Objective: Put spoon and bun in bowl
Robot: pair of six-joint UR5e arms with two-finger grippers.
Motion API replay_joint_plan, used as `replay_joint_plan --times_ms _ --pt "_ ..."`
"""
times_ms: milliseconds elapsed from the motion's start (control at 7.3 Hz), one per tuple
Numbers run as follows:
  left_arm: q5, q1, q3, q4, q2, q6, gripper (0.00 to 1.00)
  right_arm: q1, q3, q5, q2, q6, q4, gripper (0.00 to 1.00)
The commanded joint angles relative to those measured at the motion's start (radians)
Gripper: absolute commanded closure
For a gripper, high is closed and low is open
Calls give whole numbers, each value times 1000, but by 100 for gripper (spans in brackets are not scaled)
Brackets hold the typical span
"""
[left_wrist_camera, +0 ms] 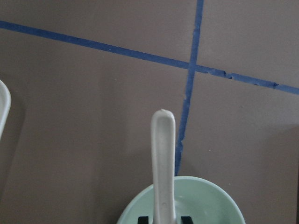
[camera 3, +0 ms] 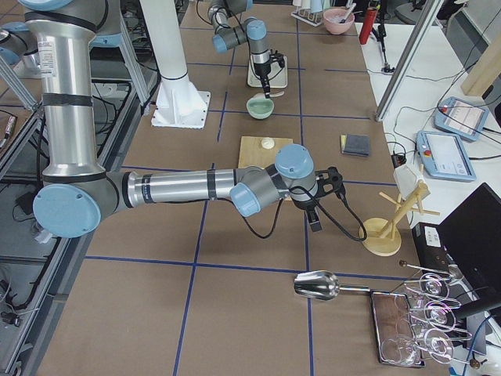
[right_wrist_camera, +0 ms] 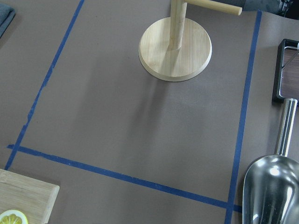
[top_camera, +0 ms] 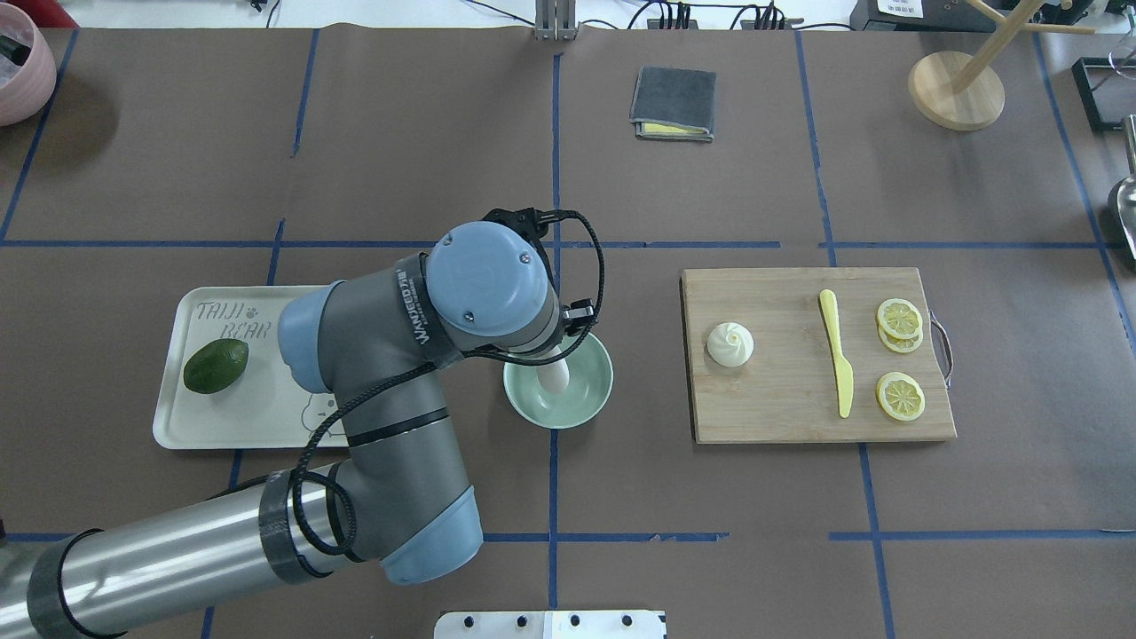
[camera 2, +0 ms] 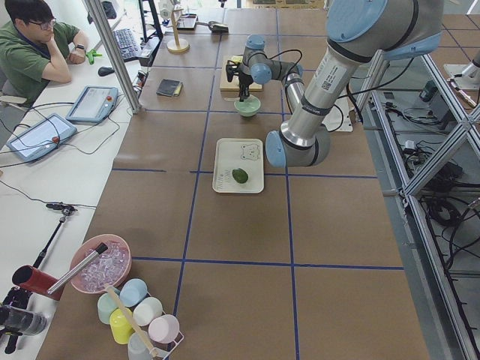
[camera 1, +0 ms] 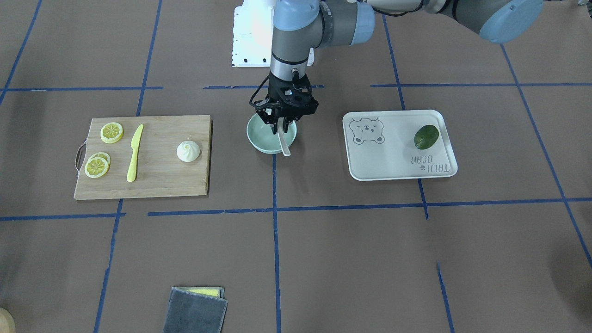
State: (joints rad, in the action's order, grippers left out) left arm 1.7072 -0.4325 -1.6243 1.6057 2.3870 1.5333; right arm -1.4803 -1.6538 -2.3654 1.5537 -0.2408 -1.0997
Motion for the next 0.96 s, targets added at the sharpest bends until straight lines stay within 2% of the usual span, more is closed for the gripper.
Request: replay_joint_plan --times_ms 0,137,274,411,685,822 --pt "-3 14 35 6 2 16 100 0 0 0 0 0 1 0" --pt "-3 14 27 25 -18 16 69 0 0 0 0 0 1 0" --pt "-4 14 24 39 -22 10 27 0 0 0 0 0 1 0" --pt "-7 14 -8 39 -43 7 0 0 -1 -2 0 2 0 0" --pt "-3 -1 -235 30 -183 -188 0 0 -20 -15 0 0 1 0" --pt "5 -61 -323 29 -265 -319 0 0 -21 -52 2 0 3 0"
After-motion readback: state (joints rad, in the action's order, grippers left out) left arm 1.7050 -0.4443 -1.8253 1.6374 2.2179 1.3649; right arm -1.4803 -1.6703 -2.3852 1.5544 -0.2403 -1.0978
